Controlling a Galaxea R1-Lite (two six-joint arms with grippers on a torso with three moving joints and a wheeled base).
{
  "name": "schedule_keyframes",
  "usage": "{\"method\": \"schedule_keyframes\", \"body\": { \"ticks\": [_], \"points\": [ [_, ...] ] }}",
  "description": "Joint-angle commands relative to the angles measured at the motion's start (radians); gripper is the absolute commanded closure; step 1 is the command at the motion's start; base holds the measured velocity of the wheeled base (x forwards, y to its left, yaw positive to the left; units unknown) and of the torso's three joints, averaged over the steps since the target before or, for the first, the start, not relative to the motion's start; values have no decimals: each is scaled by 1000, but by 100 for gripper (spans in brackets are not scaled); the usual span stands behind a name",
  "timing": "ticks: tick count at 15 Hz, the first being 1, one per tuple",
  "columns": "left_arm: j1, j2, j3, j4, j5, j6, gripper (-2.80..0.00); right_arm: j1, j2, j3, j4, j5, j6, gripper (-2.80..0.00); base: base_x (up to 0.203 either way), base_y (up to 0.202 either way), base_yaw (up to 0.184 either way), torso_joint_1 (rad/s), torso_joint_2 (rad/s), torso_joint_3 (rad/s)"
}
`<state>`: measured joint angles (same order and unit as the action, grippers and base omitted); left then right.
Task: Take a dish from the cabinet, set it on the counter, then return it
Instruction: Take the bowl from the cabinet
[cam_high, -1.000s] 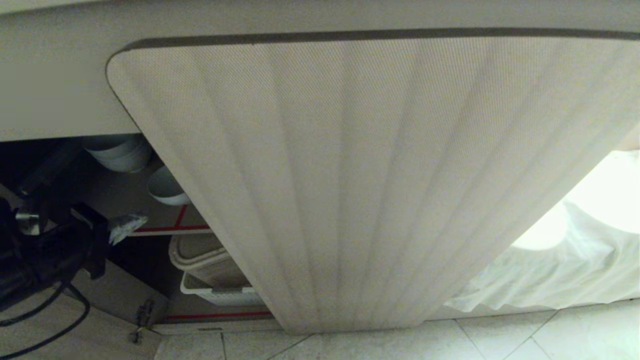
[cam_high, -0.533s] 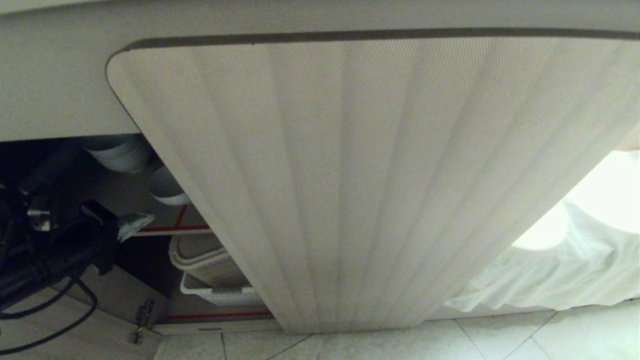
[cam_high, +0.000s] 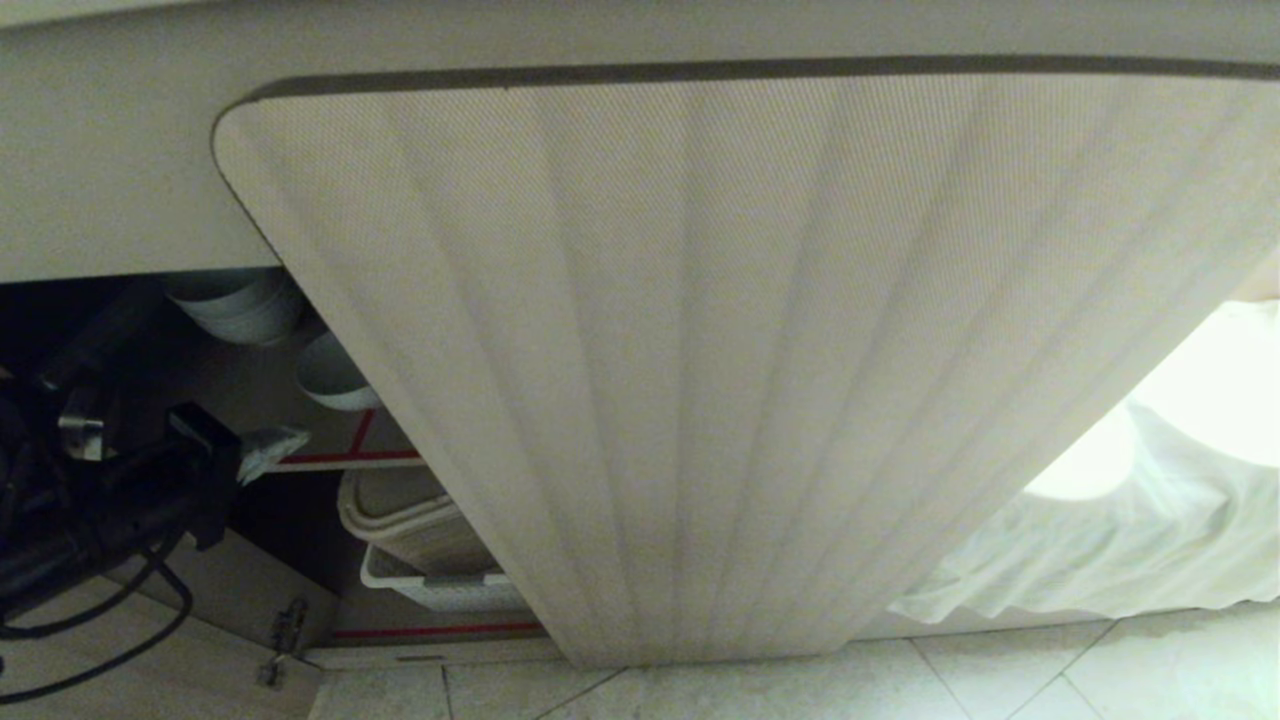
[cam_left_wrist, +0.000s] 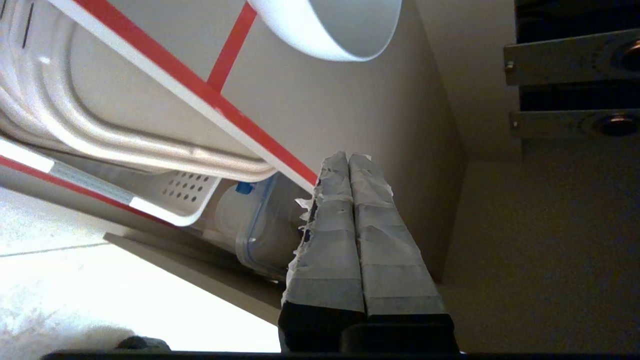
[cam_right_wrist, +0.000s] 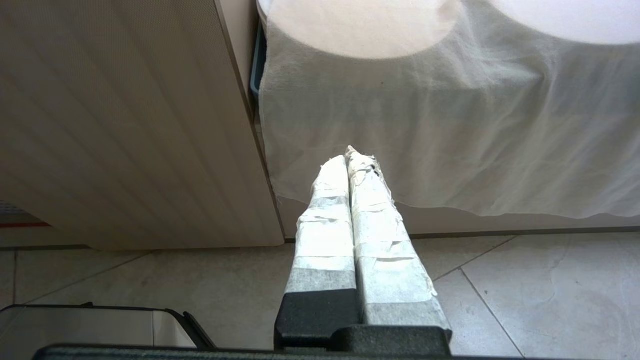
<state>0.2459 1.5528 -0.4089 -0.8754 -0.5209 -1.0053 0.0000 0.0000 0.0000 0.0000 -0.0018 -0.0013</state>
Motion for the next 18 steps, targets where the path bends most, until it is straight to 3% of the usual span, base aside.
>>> {"method": "schedule_keyframes", "body": {
  "ticks": [1,7,14,18],
  "points": [
    [1,-3,-2,-8,-2,-6,0,0,0,0,0,2,0,0,0,0,0,0,0,0],
    [0,10,2,6,1,-6,0,0,0,0,0,0,0,0,0,0,0,0,0,0],
    [-56,32,-16,8,67,-6,0,0,0,0,0,0,0,0,0,0,0,0,0,0],
    [-79,38,-69,101,104,-6,0,0,0,0,0,0,0,0,0,0,0,0,0,0]
  ]
}}
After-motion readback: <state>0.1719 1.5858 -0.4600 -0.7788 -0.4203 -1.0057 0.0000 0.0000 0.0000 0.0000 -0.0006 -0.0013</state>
